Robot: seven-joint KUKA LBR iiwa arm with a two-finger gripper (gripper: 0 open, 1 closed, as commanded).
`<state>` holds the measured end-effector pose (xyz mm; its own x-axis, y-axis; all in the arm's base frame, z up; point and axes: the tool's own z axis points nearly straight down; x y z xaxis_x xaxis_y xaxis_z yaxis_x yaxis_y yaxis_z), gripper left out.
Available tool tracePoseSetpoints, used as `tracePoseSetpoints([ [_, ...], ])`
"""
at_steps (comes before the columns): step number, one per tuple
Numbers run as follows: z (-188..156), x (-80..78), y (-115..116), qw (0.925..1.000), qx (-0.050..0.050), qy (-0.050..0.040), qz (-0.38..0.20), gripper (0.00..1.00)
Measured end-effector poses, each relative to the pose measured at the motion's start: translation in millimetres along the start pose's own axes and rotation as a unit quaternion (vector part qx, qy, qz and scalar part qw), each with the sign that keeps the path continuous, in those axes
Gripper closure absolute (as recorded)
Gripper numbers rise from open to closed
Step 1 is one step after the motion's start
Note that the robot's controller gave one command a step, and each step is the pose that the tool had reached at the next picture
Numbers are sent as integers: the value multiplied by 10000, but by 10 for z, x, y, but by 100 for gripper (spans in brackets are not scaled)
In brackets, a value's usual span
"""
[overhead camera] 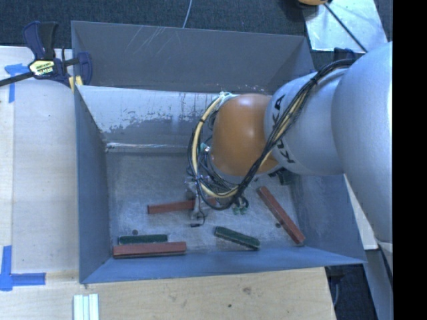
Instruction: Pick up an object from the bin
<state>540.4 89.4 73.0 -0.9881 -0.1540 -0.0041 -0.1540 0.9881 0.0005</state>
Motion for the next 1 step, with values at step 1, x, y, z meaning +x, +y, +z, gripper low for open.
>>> tracePoseSetpoints([
  [1, -1689, -527, -381, 10000, 11, -35, -68, 100],
])
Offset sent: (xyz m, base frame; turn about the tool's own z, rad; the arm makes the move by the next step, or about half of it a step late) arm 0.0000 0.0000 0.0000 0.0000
